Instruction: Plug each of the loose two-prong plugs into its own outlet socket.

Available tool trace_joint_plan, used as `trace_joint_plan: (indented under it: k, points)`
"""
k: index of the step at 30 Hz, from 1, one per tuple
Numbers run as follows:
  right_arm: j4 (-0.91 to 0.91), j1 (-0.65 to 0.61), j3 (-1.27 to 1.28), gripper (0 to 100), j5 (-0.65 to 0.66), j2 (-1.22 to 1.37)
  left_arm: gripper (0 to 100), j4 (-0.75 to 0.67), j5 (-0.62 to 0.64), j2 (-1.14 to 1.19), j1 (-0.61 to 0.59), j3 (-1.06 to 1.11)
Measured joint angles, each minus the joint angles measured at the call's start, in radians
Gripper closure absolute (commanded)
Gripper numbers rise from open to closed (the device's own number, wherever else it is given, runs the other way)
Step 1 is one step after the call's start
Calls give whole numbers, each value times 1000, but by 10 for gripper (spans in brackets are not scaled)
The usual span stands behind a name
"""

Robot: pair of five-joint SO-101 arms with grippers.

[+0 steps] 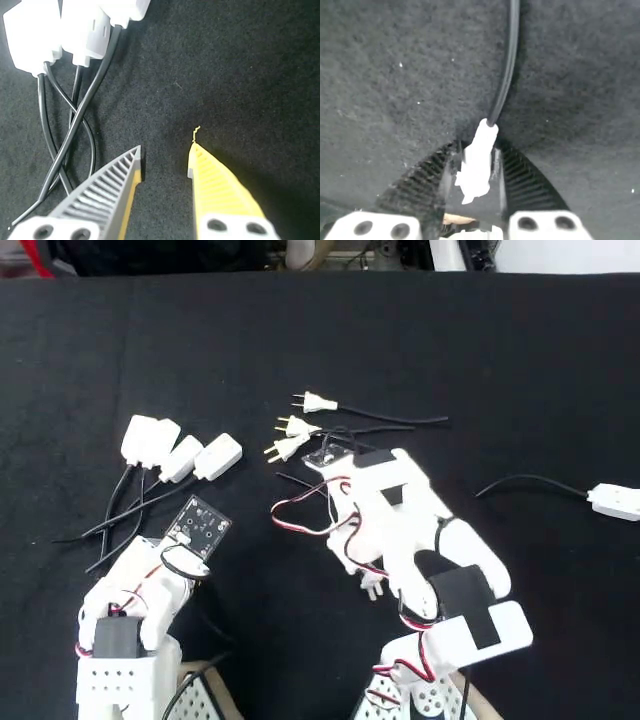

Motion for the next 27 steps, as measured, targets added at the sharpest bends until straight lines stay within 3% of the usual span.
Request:
trace_joint_plan:
  k: [6,19,27]
  points:
    - [5,-5,-8,988,-21,2,841,0,0,0,0,0]
    - [126,-11,-130,987,-20,21,841,0,0,0,0,0]
    - [126,-12,-129,987,-20,-276,841,0,0,0,0,0]
